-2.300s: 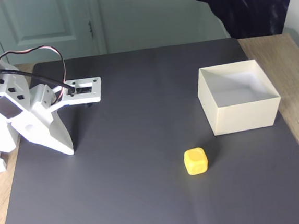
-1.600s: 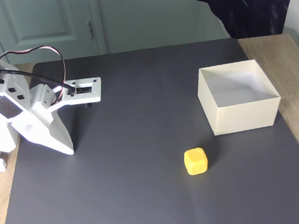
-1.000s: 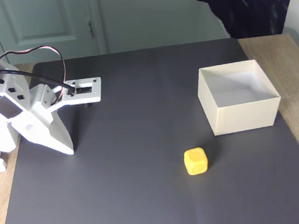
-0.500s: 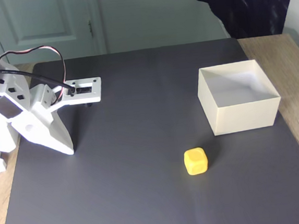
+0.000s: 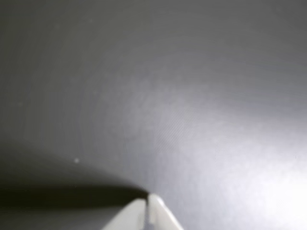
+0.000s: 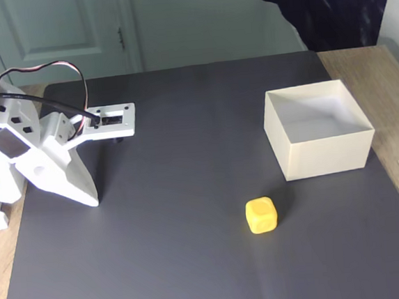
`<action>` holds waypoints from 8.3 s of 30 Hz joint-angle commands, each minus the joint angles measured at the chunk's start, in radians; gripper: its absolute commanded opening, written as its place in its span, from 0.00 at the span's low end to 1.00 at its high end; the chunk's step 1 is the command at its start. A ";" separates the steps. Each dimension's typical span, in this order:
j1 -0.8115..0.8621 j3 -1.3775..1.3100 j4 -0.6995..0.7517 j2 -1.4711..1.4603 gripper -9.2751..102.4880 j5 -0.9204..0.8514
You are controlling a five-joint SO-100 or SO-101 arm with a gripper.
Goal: Grasp a cube block and put it in the white box.
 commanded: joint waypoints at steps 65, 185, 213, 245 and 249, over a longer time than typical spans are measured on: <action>0.276 -1.060 -0.322 -1.138 0.19 0.373; 0.213 -1.486 -0.640 -1.953 0.08 0.362; -0.017 -1.755 -0.506 -1.695 0.08 0.288; -0.078 -2.246 -0.515 -2.279 0.10 0.281; -0.072 -2.249 -0.518 -2.292 0.12 0.282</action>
